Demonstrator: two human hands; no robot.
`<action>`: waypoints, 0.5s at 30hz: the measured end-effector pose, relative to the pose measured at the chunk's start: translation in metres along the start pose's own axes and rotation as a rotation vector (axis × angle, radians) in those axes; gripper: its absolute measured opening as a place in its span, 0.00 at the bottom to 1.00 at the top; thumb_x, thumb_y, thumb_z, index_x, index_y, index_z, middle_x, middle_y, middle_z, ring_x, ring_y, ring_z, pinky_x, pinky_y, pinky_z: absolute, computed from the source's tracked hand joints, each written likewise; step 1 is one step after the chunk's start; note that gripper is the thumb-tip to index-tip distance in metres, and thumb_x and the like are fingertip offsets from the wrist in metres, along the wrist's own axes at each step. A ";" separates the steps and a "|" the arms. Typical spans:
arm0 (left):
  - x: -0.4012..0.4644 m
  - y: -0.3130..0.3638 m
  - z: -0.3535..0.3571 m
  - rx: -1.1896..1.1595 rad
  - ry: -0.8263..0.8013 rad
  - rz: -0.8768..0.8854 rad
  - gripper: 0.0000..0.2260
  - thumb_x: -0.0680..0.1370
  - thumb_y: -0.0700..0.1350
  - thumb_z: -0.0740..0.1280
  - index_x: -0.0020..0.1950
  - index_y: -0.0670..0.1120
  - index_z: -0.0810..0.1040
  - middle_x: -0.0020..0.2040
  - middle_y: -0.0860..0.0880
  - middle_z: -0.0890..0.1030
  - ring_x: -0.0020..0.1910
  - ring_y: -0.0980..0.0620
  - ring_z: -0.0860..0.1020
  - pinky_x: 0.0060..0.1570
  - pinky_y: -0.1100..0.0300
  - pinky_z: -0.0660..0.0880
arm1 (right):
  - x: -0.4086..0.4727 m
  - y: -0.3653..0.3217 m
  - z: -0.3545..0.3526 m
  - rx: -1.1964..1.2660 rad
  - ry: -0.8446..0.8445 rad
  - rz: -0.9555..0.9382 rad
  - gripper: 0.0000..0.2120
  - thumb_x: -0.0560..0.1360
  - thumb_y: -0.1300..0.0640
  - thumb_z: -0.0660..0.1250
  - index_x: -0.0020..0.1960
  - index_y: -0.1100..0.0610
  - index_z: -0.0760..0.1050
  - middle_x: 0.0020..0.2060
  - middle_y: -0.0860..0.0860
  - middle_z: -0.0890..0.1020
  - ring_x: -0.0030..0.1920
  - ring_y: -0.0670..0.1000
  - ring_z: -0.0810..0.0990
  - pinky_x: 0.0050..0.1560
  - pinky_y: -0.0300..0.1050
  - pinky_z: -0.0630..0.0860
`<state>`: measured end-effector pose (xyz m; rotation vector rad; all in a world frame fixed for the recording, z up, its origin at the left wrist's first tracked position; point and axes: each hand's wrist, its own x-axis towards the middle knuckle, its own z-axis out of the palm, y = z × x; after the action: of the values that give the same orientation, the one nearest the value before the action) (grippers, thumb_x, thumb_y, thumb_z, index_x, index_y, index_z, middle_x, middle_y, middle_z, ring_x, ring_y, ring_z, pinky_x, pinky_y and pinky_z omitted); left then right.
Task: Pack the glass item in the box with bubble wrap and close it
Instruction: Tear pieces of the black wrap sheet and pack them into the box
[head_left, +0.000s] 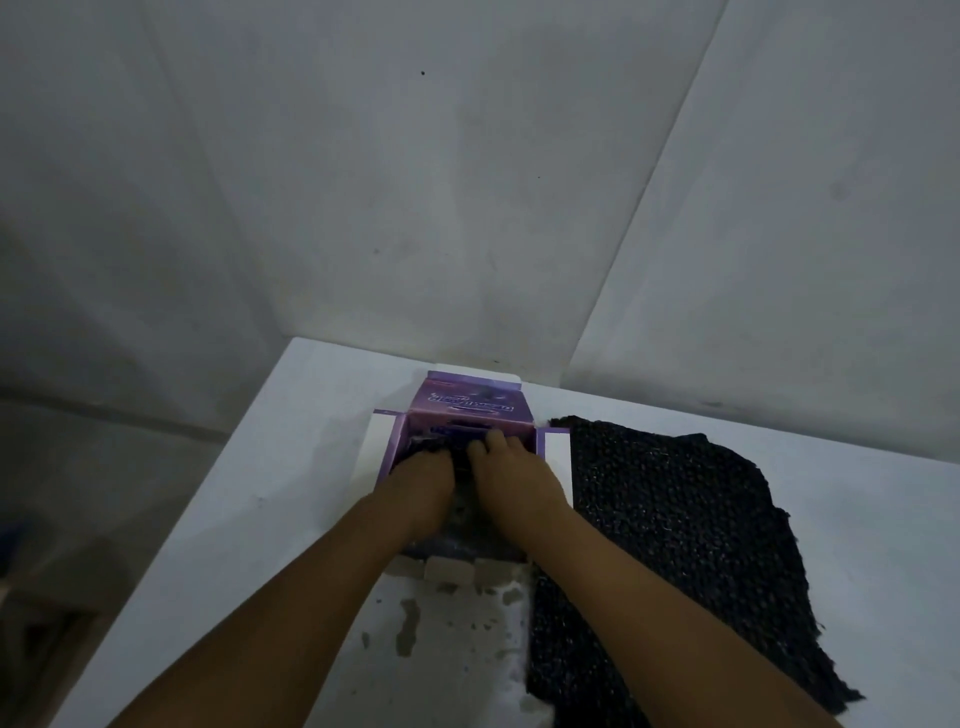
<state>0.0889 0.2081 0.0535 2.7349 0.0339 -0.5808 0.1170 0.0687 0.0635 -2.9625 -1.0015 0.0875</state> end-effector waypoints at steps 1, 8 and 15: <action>-0.001 0.001 0.000 -0.036 0.031 -0.011 0.15 0.79 0.42 0.64 0.65 0.47 0.71 0.61 0.46 0.77 0.58 0.47 0.76 0.62 0.52 0.73 | 0.000 0.001 0.002 -0.001 0.004 -0.006 0.14 0.78 0.59 0.63 0.63 0.59 0.72 0.57 0.58 0.78 0.53 0.58 0.79 0.51 0.51 0.76; -0.009 -0.003 0.000 -0.056 0.055 -0.043 0.12 0.78 0.40 0.63 0.62 0.45 0.74 0.58 0.44 0.78 0.56 0.46 0.77 0.60 0.54 0.74 | -0.006 0.006 0.009 -0.095 0.005 -0.077 0.09 0.77 0.56 0.64 0.55 0.57 0.79 0.51 0.55 0.83 0.52 0.57 0.79 0.57 0.51 0.71; -0.031 0.035 0.000 -0.222 0.518 0.136 0.11 0.75 0.42 0.68 0.57 0.48 0.80 0.53 0.49 0.82 0.52 0.50 0.79 0.56 0.55 0.77 | -0.065 0.034 0.005 0.244 0.476 0.038 0.13 0.74 0.57 0.64 0.58 0.55 0.79 0.54 0.53 0.80 0.57 0.56 0.74 0.53 0.51 0.72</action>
<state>0.0638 0.1770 0.0771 2.5661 0.0349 0.1683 0.0855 0.0027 0.0603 -2.5920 -0.8021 -0.4409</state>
